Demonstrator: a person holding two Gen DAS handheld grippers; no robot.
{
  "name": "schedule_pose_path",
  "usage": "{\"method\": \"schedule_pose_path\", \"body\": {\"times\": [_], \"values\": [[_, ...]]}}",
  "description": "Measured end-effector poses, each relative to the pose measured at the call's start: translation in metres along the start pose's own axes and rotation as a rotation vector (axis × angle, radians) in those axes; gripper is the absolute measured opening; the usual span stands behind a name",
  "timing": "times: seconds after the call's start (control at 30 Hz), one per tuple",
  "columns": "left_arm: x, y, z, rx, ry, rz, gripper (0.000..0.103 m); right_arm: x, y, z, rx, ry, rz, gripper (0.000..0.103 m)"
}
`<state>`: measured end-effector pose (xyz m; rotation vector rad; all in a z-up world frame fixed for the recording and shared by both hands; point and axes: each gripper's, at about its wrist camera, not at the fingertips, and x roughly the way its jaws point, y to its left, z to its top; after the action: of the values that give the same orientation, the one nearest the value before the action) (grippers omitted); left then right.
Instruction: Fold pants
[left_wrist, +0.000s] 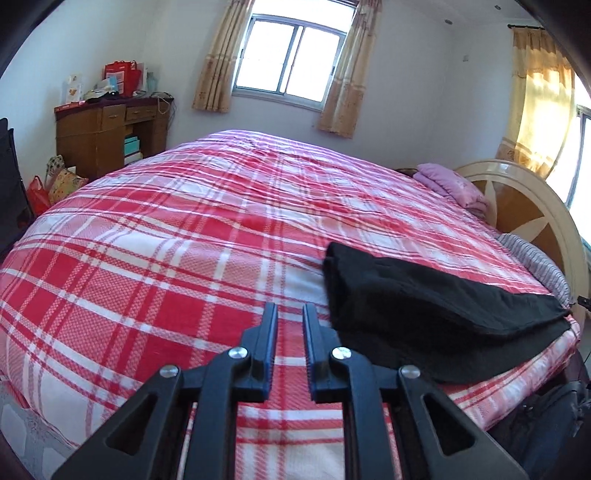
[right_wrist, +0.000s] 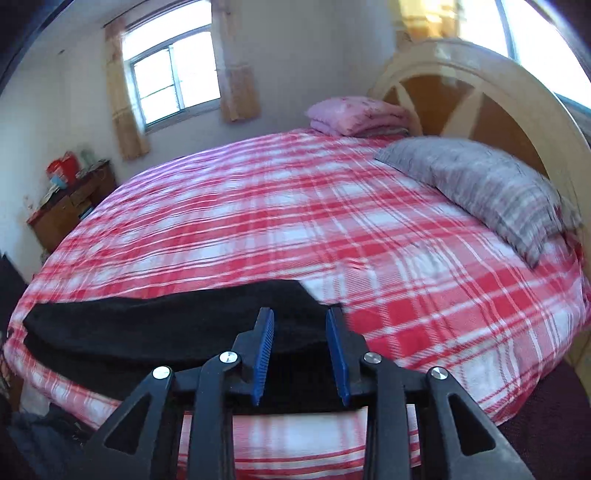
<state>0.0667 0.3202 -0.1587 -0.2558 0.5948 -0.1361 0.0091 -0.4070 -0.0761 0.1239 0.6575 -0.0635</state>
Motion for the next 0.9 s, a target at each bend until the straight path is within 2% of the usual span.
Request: {"method": "schedule_pose_path", "body": {"times": [0.1, 0.13, 0.2, 0.33, 0.4, 0.47, 0.5, 0.53, 0.6, 0.73, 0.83, 0.9], "values": [[0.008, -0.016, 0.002, 0.003, 0.021, -0.044, 0.046, -0.006, 0.07, 0.004, -0.168, -0.008, 0.063, 0.042], [0.01, -0.019, 0.001, 0.012, 0.024, -0.05, 0.049, -0.006, 0.096, 0.002, -0.235, -0.012, 0.086, 0.047], [0.021, -0.03, 0.002, 0.028, 0.043, -0.068, 0.049, -0.002, 0.139, -0.004, -0.334, -0.014, 0.129, 0.055], [0.043, -0.044, 0.004, 0.064, 0.065, -0.076, 0.049, 0.033, 0.231, -0.035, -0.563, 0.072, 0.223, 0.056], [0.054, -0.049, 0.006, 0.062, 0.075, -0.08, 0.049, 0.053, 0.265, -0.052, -0.652, 0.104, 0.237, 0.056], [0.057, -0.053, 0.005, 0.069, 0.084, -0.081, 0.035, 0.07, 0.287, -0.066, -0.716, 0.122, 0.246, 0.056], [0.06, -0.054, 0.005, 0.074, 0.094, -0.078, 0.018, 0.078, 0.298, -0.073, -0.745, 0.128, 0.254, 0.056], [0.06, -0.055, 0.005, 0.077, 0.101, -0.075, 0.012, 0.087, 0.312, -0.082, -0.781, 0.135, 0.262, 0.056], [0.057, -0.057, 0.004, 0.088, 0.095, -0.075, 0.009, 0.094, 0.326, -0.092, -0.823, 0.13, 0.261, 0.056], [0.048, -0.057, 0.007, 0.083, 0.074, -0.094, 0.007, 0.116, 0.347, -0.112, -0.964, 0.112, 0.167, 0.055], [0.044, -0.057, 0.013, 0.067, 0.067, -0.119, 0.005, 0.121, 0.346, -0.11, -0.967, 0.12, 0.165, 0.012], [0.041, -0.058, 0.016, 0.06, 0.061, -0.138, 0.005, 0.113, 0.34, -0.1, -0.921, 0.103, 0.178, 0.006]]}}
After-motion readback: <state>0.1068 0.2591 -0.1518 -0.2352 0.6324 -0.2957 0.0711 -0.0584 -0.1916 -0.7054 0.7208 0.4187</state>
